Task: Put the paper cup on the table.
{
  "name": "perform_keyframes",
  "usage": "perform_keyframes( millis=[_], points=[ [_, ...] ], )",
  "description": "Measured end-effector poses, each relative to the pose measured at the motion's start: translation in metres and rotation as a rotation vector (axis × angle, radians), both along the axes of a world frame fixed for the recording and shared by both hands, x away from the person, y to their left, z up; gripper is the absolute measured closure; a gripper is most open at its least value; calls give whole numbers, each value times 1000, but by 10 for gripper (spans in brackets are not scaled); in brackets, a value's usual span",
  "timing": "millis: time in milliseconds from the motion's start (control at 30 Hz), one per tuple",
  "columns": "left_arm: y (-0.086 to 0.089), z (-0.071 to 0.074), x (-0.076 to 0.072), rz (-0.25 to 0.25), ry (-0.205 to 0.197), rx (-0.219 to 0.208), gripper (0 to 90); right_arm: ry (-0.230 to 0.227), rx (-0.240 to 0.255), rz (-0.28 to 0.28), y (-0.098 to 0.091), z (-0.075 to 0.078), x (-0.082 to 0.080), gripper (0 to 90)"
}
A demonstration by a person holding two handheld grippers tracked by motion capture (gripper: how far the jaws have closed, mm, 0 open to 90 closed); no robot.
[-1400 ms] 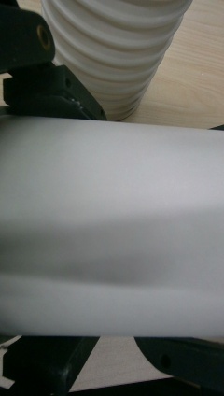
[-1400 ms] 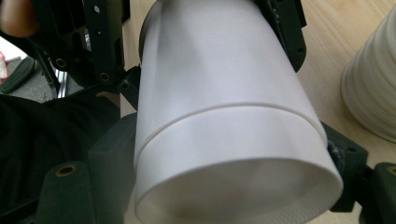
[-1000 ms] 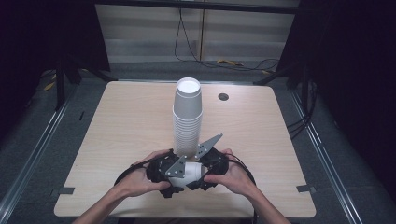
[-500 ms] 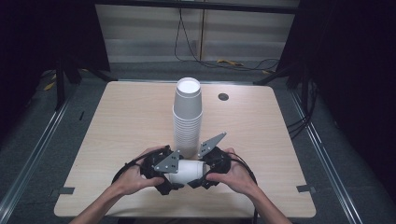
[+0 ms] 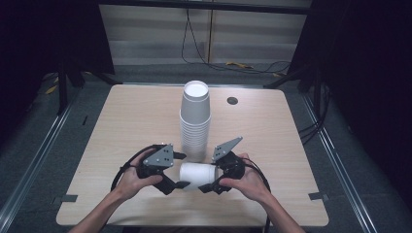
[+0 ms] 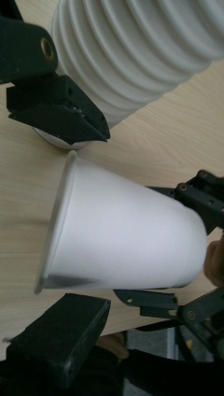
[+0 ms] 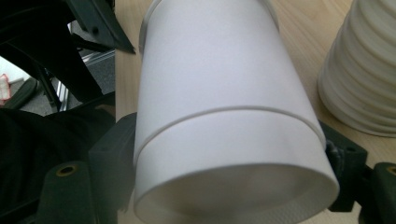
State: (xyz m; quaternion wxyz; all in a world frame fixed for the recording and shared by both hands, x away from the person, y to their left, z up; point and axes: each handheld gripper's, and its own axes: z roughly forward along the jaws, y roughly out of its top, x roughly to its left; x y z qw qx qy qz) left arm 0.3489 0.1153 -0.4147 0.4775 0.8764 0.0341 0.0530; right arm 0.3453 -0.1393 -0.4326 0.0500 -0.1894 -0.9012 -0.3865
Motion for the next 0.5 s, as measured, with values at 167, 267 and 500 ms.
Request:
perform_keyframes(
  millis=[167, 267, 500],
  points=[
    [7, 4, 4, 21, 45, -89, 158, 3, 11, -15, -4, -4, -2, 221],
    [11, 5, 5, 33, 51, -97, 157, -3, 24, -27, -7, -5, -2, 221],
    [20, 2, 7, 68, 72, -117, 158, -42, 88, -59, -18, -5, -7, 219]
  ],
)
